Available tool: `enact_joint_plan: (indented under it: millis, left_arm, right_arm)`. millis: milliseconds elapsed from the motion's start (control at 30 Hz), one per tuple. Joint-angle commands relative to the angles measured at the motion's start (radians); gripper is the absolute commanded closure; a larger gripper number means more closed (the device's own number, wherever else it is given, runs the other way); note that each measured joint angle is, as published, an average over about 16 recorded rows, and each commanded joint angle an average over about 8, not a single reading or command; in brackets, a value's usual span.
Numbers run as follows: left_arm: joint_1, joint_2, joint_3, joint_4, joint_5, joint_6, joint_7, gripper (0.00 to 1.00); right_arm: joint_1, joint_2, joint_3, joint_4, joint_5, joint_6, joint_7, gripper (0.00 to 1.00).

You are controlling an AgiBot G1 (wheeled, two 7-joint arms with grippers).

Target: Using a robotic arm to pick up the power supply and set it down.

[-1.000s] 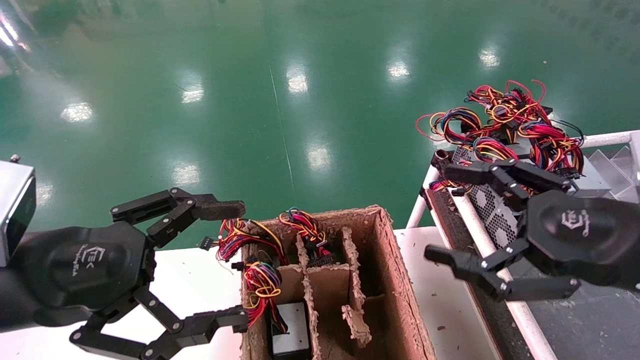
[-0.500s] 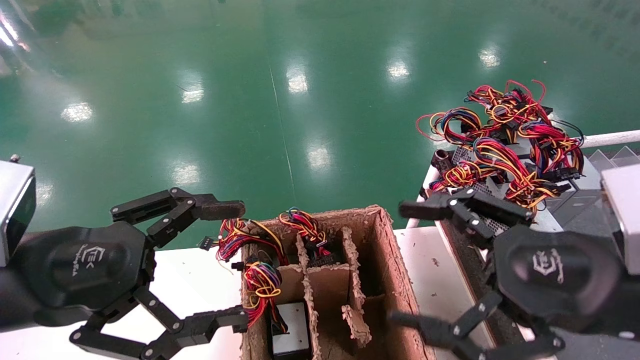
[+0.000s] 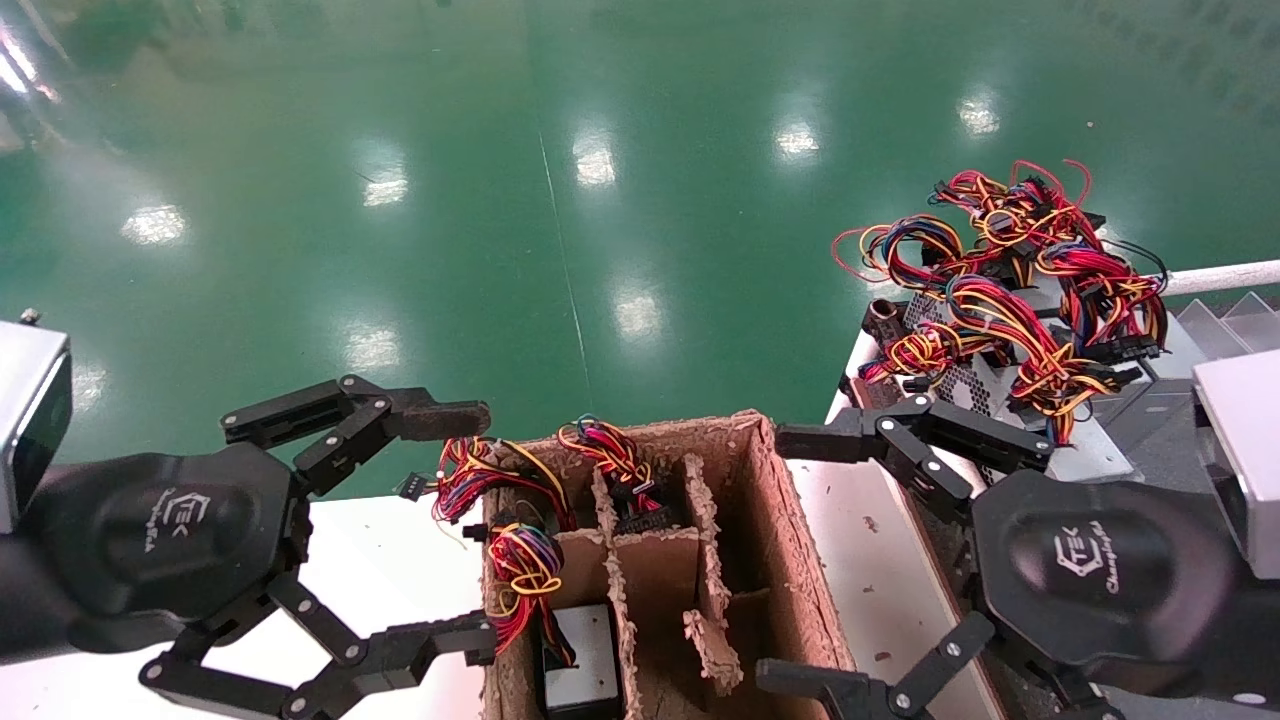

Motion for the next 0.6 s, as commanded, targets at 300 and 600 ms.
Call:
enact_joint_plan:
  millis: [300,600]
  left_arm:
    - [0.0,0.0,0.0,0.0,0.0,0.0,0.0,0.0]
    - [0.0,0.0,0.0,0.0,0.0,0.0,0.0,0.0]
  right_arm:
    - [0.001,0.002,0.002,-0.006,-0.003,0.002,-0.001,0.0]
    - [0.001,0.002,0.002,-0.008,-0.005,0.003,-0.002,0.0]
